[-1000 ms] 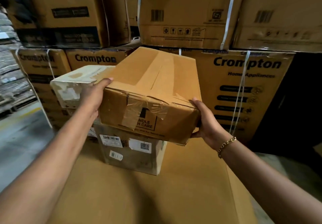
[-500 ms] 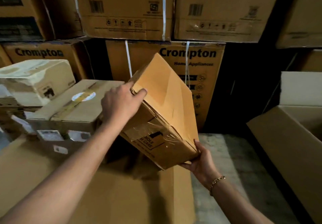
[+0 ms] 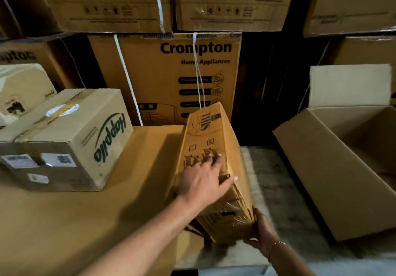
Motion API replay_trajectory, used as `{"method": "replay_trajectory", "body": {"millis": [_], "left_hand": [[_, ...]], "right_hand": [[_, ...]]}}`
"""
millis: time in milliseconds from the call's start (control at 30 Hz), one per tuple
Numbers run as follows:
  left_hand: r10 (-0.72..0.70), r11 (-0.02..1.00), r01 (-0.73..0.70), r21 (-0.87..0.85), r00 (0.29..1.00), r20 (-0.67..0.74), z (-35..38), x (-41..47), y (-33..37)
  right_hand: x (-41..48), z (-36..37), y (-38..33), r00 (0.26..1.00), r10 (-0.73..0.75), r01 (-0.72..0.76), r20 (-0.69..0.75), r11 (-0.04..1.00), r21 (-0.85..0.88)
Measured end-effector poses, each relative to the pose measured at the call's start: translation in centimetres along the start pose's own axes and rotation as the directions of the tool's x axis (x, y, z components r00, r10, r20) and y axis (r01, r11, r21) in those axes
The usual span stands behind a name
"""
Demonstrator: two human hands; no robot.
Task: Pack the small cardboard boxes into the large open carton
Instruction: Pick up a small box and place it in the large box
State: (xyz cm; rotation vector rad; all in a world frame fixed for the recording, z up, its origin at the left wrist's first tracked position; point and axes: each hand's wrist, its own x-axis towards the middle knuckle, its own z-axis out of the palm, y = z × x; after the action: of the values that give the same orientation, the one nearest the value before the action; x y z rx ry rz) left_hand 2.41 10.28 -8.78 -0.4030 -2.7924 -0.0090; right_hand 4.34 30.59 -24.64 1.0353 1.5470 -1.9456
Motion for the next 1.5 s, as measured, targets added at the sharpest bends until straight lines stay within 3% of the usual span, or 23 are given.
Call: {"method": "replay_trajectory", "body": {"millis": [100, 233, 333, 400, 433, 500, 567, 633, 733, 900, 1033, 1267, 1300, 1400, 1433, 1500], "left_hand": [[0.122, 0.987, -0.103, -0.127, 0.98, 0.158, 2.4, -1.4, 1.4], [0.27, 0.924, -0.216, -0.315, 0.953, 0.14, 4.1, -1.5, 3.7], [0.137, 0.854, -0.106, -0.509, 0.99, 0.024, 5.5, -0.5, 2.3], [-0.1, 0.81, 0.072, -0.582, 0.995, -0.017, 6.9, -0.4, 0.0], [-0.238, 0.748, 0.212, -0.629, 0.97, 0.043, 7.8, -0.5, -1.3], [-0.407, 0.562, 0.518, -0.644, 0.852, 0.33, 10.0, -0.9, -3.5], [-0.368, 0.275, 0.732, -0.623, 0.679, 0.635, 12.0, -1.5, -4.0], [-0.202, -0.024, 0.817, -0.576, 0.56, 0.803, 13.5, -2.4, -3.1], [-0.056, -0.078, 0.832, -0.549, 0.546, 0.836, 14.9, -2.1, -1.5], [-0.064, -0.185, 0.788, -0.587, 0.587, 0.807, 13.5, -0.9, 0.6], [-0.019, -0.165, 0.748, -0.643, 0.65, 0.76, 12.6, -1.0, 3.4], [-0.136, -0.196, 0.67, -0.716, 0.705, 0.696, 10.5, 0.3, 9.9], [-0.15, -0.104, 0.687, -0.719, 0.704, 0.694, 9.7, 0.7, 10.5], [-0.187, 0.416, 0.663, -0.623, 0.733, 0.654, 6.9, 1.7, 13.0], [-0.181, 0.537, 0.616, -0.577, 0.752, 0.634, 6.3, 2.1, 13.8], [-0.188, 0.676, 0.547, -0.494, 0.776, 0.602, 5.9, 2.7, 14.9]], "right_hand": [[-0.4, -2.1, -0.6, 1.0, -0.007, 0.007, 0.001, 0.994, -0.111], [-1.8, -2.5, -3.5, 0.983, -0.17, 0.176, 0.074, 0.98, -0.089], [-2.9, -3.8, -5.9, 0.962, -0.258, 0.264, 0.092, 0.963, -0.054], [-3.8, -5.1, -7.3, 0.943, -0.29, 0.278, 0.165, 0.956, 0.09], [-4.5, -5.6, -7.8, 0.937, -0.286, 0.261, 0.198, 0.955, 0.145], [-5.6, -6.3, -8.7, 0.922, -0.281, 0.243, 0.265, 0.955, 0.169], [-5.7, -6.2, -9.0, 0.916, -0.257, 0.234, 0.31, 0.966, 0.11], [-5.6, -5.7, -8.6, 0.927, -0.239, 0.236, 0.288, 0.971, 0.048], [-4.6, -5.5, -7.9, 0.946, -0.235, 0.241, 0.223, 0.97, -0.001], [-4.5, -6.4, -8.5, 0.948, -0.251, 0.259, 0.198, 0.966, -0.015], [-4.4, -8.0, -8.9, 0.932, -0.265, 0.273, 0.248, 0.962, -0.001], [-3.0, -12.3, -9.3, 0.922, -0.215, 0.188, 0.322, 0.976, 0.114], [-2.5, -13.5, -9.4, 0.914, -0.203, 0.148, 0.351, 0.973, 0.177], [-1.0, -16.7, -9.2, 0.864, -0.207, 0.048, 0.46, 0.941, 0.335], [-0.2, -17.7, -9.0, 0.86, -0.198, 0.022, 0.47, 0.935, 0.354], [1.2, -19.2, -8.7, 0.876, -0.132, -0.028, 0.464, 0.947, 0.321]]}}
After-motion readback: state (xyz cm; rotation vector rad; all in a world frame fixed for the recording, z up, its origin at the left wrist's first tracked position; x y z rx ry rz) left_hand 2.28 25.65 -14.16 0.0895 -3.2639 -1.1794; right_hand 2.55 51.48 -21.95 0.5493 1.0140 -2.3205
